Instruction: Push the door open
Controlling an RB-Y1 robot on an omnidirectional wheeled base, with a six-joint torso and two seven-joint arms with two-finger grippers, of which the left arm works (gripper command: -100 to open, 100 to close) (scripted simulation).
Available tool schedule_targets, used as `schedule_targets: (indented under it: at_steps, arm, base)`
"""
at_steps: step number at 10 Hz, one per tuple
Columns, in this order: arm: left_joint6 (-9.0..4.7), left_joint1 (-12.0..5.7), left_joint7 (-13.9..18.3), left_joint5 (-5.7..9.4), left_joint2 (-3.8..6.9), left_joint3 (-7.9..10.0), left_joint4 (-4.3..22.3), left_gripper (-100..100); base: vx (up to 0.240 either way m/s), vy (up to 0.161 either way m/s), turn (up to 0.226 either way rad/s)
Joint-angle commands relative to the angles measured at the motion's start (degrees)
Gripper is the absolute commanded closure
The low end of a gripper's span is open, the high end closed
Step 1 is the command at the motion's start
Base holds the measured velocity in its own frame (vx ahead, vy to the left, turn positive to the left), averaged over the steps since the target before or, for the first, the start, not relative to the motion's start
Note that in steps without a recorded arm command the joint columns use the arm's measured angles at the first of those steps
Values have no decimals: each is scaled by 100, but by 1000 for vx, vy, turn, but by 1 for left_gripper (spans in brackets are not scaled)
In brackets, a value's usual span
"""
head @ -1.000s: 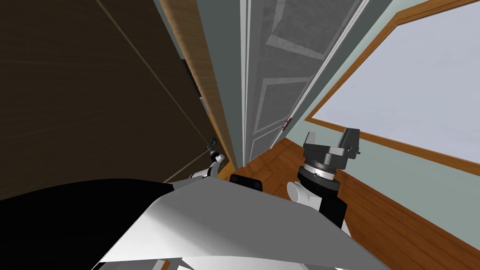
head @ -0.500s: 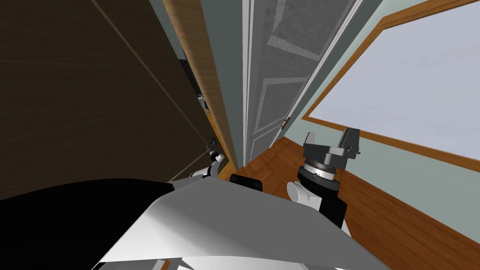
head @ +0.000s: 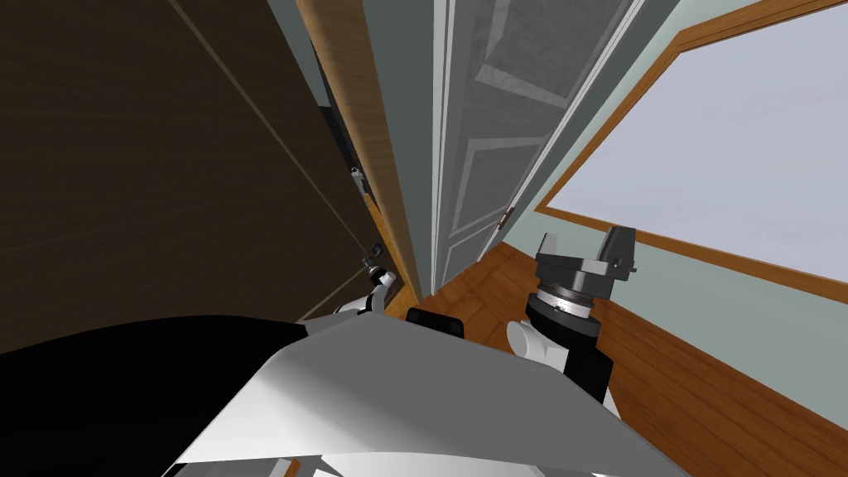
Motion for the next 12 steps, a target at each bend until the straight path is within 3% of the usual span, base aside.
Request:
schedule_targets:
  at_steps: [1,3,6,9,11,12]
  arm:
    - [-228,-2,-77,102,83,168,-36,100]
    - [-228,-2,-77,102,83,168,-36,100]
    - [-518,-105,-222,267,66,386,60,100]
    - [-518,-105,-222,267,66,386,632,100]
    - [-518,-105,-222,267,66,386,199,100]
    - [-518,-105,-222,267,66,386,123,100]
  base:
    - [-34,68,-72]
    - [-27,76,-52]
    - [-8,95,-121]
    - [4,49,-5]
    - [-8,-18,11]
    - [-8,-16,6]
